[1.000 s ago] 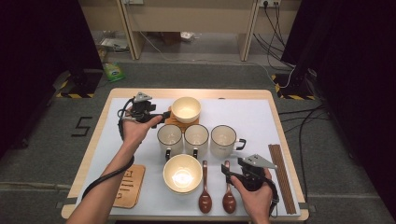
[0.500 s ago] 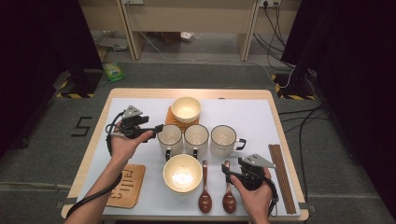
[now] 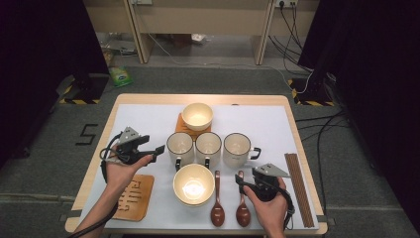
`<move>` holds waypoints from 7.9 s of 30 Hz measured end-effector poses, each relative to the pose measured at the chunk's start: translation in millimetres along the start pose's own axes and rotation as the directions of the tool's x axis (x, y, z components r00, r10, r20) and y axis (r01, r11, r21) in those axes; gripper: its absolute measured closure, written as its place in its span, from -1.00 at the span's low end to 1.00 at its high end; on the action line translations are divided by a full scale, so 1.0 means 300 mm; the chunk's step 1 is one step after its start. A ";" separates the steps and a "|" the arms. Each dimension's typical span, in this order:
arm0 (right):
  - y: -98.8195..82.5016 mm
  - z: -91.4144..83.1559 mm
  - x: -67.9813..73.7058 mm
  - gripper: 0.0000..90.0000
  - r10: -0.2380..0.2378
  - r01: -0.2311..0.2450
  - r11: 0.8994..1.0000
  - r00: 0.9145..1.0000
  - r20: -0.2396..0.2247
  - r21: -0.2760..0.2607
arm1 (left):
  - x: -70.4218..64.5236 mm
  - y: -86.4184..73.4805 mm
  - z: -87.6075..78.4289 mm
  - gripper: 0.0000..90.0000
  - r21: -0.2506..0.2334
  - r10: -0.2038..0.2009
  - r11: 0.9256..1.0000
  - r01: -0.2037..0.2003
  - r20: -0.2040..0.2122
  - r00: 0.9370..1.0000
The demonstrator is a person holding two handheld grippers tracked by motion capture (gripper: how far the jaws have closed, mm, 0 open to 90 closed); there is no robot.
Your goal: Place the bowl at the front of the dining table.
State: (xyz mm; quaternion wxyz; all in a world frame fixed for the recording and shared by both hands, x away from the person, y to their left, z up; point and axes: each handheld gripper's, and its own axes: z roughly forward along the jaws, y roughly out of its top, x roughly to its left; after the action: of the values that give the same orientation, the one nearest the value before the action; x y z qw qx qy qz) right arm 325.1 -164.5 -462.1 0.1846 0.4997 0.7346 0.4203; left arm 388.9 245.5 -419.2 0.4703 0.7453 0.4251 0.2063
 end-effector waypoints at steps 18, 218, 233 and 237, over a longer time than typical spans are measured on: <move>0.009 0.022 -0.004 -0.02 -0.009 0.008 0.999 1.000 0.019 0.050 | -0.017 -0.163 -0.090 -0.46 0.012 0.003 1.000 -0.003 0.002 1.000; 0.183 0.095 0.027 0.88 -0.028 0.083 0.884 0.992 -0.127 0.461 | 0.027 -0.296 -0.182 -0.43 -0.007 -0.079 0.997 0.079 -0.021 0.997; 0.225 0.082 0.044 0.88 -0.041 0.098 0.888 0.990 -0.133 0.450 | 0.026 -0.298 -0.180 -0.43 -0.005 -0.080 0.997 0.079 -0.018 0.997; 0.237 0.079 0.048 0.88 -0.046 0.103 0.890 0.989 -0.138 0.443 | 0.025 -0.298 -0.180 -0.43 -0.005 -0.079 0.997 0.079 -0.018 0.997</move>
State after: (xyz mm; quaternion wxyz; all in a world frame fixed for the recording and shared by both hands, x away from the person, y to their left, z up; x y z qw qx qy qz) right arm 376.4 -130.9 -416.5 0.0342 0.4731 0.8404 0.2622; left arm 315.8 297.6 -472.7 0.4758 0.7249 0.4583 0.1952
